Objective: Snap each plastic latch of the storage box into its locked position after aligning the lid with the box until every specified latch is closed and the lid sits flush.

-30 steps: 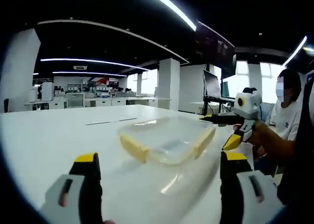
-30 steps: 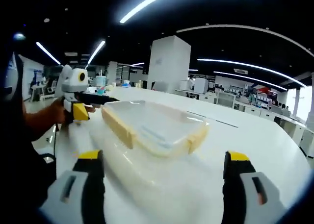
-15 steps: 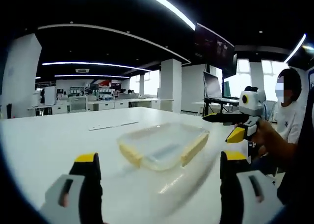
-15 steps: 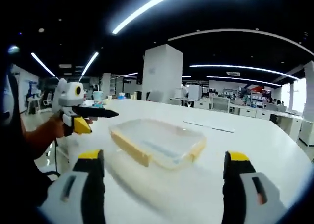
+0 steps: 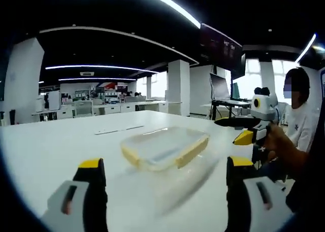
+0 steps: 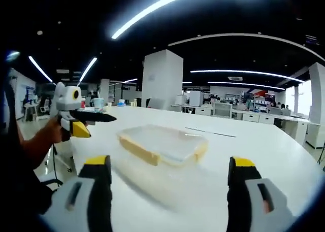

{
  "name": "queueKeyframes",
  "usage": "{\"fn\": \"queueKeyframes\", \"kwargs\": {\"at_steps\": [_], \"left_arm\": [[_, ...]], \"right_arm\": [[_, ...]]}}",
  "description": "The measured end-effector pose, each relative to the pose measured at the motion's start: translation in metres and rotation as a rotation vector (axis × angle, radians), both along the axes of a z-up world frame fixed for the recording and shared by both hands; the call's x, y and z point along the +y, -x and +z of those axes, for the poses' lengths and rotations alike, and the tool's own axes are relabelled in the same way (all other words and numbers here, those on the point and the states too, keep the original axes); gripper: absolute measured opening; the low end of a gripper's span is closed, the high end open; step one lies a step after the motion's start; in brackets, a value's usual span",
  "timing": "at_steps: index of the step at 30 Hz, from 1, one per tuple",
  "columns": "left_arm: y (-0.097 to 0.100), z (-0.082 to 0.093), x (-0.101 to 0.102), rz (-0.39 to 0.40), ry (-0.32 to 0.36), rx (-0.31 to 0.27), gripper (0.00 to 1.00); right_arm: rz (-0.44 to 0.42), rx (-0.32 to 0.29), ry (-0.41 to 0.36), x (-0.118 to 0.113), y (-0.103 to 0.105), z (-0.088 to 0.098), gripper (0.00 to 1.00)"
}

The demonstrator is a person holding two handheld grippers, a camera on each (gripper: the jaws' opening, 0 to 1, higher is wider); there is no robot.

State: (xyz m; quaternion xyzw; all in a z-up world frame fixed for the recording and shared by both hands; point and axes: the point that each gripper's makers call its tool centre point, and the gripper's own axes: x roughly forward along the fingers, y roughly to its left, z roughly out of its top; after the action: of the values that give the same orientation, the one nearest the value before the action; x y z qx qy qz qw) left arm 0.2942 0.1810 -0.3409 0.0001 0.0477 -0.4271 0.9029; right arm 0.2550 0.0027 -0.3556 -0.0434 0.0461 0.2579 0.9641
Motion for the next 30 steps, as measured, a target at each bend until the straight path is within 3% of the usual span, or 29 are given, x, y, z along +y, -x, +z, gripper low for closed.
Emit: {"fn": "queueKeyframes", "kwargs": {"at_steps": [8,14,19,23,30], "left_arm": [[0.016,0.009,0.008,0.002,0.033,-0.04,0.98],[0.022,0.004,0.009,0.006,0.03,-0.035,0.97],[0.029,0.003,0.016,-0.002,0.01,-0.029,0.86],[0.025,0.012,0.031,0.057,0.034,-0.085,1.0],[0.033,0.012,0.035,0.04,0.055,-0.069,1.0]], "right_arm": [[-0.026,-0.052,0.014,-0.005,0.02,0.007,0.91],[-0.074,-0.059,0.024,-0.016,0.027,0.006,1.0],[-0.084,-0.059,0.011,-0.021,0.029,0.004,1.0],[-0.08,-0.058,-0.013,-0.02,0.029,0.003,1.0],[-0.058,-0.069,-0.004,-0.014,0.038,0.001,1.0]]}}
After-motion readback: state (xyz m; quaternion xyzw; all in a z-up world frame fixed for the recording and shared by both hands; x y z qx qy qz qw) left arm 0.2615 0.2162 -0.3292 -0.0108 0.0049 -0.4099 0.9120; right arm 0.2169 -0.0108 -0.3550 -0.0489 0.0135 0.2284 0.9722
